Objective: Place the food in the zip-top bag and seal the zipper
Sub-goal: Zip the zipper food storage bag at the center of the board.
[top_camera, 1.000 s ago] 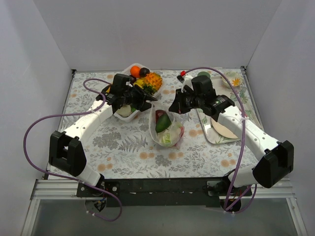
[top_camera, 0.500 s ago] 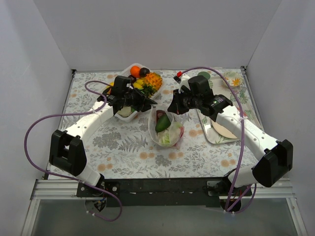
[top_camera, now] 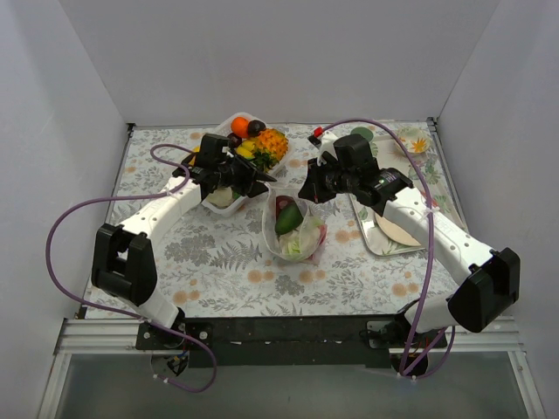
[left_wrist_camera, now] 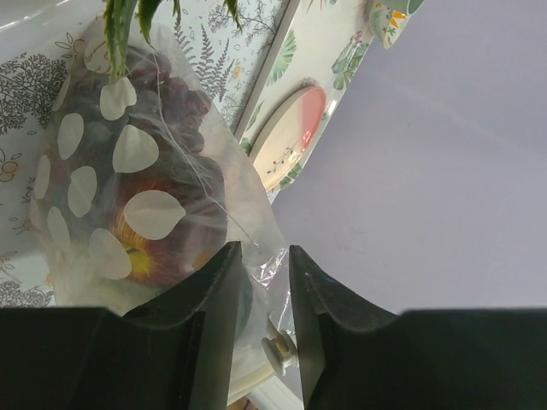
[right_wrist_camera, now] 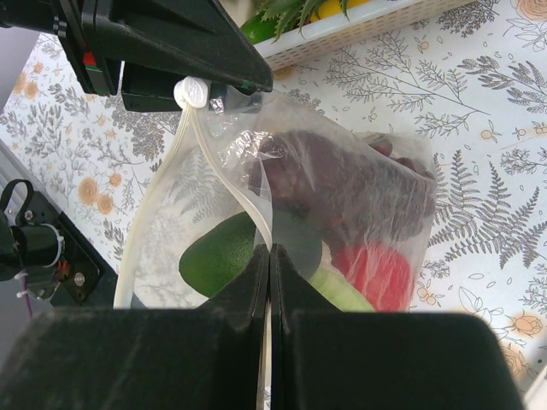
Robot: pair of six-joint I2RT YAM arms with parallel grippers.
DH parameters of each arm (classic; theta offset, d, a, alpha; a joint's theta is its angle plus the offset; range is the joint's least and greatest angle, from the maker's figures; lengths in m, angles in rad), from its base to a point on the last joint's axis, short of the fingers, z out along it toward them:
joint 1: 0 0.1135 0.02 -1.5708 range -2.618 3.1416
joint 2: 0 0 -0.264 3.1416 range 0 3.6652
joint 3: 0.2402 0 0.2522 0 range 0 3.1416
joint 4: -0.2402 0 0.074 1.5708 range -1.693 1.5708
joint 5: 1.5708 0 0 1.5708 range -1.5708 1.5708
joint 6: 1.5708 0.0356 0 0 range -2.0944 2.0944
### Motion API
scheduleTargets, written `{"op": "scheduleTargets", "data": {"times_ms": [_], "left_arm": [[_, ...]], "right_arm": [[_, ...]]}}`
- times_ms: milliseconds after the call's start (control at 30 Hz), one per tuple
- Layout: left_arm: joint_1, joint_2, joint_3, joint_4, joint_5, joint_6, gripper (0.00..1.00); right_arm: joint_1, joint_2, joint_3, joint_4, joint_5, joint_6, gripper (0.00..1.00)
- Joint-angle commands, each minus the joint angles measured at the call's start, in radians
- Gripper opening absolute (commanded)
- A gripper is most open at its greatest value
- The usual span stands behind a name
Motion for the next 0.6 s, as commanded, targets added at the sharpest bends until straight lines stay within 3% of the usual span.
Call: {"op": "scheduleTargets", "data": {"times_ms": [0,200,300,467,500,567], "left_arm": [[0.004,-0.007,0.015,0.02,0.044,-0.011,0.26],[0.004,-0.006,0.003,0.043,0.062,-0.022,0.13],[0.005,-0.007,-0.011,0.06,0.073,-0.031,0.01],[0.005,-0.006,-0.017,0.071,0.064,-0.016,0.0],[0.005,-0.003,-0.011,0.064,0.063,-0.013,0.0],[0.005,-0.004,-0.011,0.06,0.052,-0.007,0.0]], "right_arm": [[0.007,-0.035,0.009,0.026,0.012,-0.014,0.01],[0.006,-0.034,0.006,0.028,0.015,-0.014,0.01],[0.006,-0.037,0.005,0.025,0.021,-0.017,0.01],[0.007,-0.043,0.009,0.02,0.027,-0.036,0.01],[0.018,-0.042,0.014,0.016,0.035,-0.045,0.04],[0.047,-0.035,0.038,-0.012,0.114,-0.068,0.19]]}}
